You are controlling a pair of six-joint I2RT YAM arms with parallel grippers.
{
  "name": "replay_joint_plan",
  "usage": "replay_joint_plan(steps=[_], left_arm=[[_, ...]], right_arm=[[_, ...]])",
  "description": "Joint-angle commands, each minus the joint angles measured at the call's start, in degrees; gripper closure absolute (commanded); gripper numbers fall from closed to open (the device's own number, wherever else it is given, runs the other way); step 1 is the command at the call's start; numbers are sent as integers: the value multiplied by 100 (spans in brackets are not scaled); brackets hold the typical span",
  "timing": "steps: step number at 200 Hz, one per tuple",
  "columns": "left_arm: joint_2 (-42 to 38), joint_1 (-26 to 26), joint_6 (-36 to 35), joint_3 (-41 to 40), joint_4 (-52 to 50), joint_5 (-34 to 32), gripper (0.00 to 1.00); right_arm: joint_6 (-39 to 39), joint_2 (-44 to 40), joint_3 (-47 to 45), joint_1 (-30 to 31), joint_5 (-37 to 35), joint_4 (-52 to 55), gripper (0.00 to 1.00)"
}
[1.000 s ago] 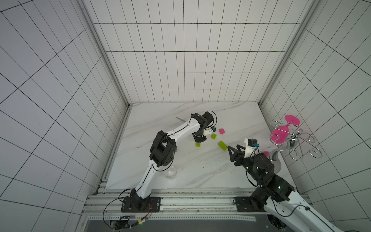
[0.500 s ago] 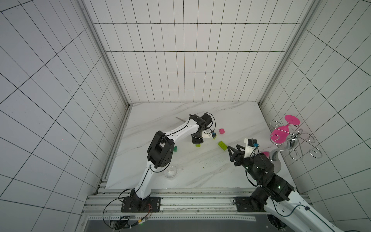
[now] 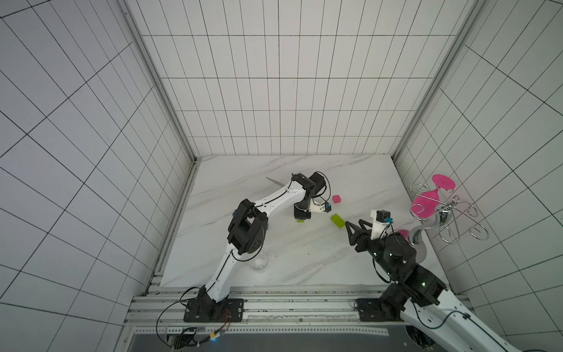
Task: Assemble a spoon with lego
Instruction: Assemble the lego brick with the lego brick.
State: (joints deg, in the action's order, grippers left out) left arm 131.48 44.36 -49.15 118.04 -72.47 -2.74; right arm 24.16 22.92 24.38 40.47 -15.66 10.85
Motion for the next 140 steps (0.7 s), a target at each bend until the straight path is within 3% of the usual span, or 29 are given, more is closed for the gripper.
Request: replay_joint_plan(steps=[1, 140], left_arm=[[165, -17, -161, -25, 39, 131, 83], [606, -31, -363, -185, 238, 110, 83]], right_arm=[[-8, 2, -76, -25, 50, -83, 36], [-8, 64, -91, -26, 13, -110, 36]])
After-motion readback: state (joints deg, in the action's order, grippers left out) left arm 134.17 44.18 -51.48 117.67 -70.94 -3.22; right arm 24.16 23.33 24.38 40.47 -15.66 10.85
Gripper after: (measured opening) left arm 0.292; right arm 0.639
